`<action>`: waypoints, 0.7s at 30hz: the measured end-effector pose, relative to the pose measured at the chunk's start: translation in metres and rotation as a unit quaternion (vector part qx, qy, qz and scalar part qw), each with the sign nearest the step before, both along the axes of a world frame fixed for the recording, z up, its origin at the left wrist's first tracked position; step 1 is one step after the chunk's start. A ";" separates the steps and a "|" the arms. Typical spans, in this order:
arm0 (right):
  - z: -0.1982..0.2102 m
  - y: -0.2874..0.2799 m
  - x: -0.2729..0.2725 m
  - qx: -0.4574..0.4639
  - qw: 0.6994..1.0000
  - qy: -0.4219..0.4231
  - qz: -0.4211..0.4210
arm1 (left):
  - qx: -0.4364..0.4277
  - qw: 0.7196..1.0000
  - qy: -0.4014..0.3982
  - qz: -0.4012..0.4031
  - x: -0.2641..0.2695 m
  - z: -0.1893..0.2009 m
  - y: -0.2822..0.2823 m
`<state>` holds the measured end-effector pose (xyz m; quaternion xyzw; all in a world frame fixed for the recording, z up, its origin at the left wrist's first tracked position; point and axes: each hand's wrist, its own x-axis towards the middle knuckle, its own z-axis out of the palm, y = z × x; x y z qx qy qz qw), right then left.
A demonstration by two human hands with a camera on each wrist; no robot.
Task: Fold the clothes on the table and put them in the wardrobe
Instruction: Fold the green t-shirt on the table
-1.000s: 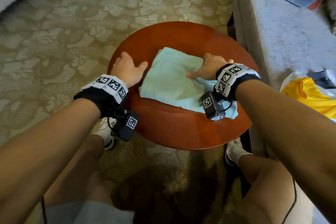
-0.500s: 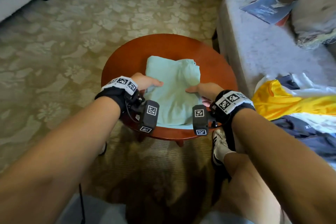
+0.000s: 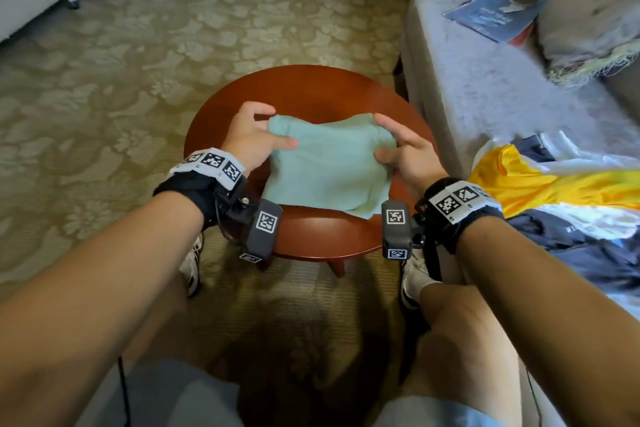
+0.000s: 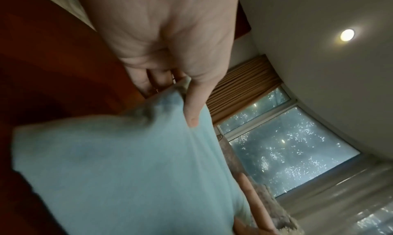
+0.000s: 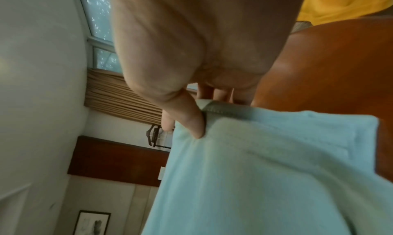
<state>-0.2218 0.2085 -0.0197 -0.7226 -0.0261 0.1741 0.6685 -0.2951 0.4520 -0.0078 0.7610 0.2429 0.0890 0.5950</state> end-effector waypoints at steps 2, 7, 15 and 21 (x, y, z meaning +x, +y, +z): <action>0.005 -0.003 -0.001 -0.043 0.999 -0.030 0.009 | 0.039 0.998 -0.006 -0.056 -0.006 0.008 0.003; 0.021 -0.013 -0.013 -0.224 0.966 -0.118 0.045 | 0.293 0.947 -0.022 -0.131 -0.022 0.029 -0.011; 0.049 -0.064 -0.037 -0.214 0.968 -0.130 -0.002 | 0.289 0.939 -0.044 -0.181 -0.025 0.046 -0.020; 0.075 -0.090 -0.058 0.068 0.994 0.082 -0.008 | -0.067 0.976 -0.049 -0.201 -0.024 0.076 -0.070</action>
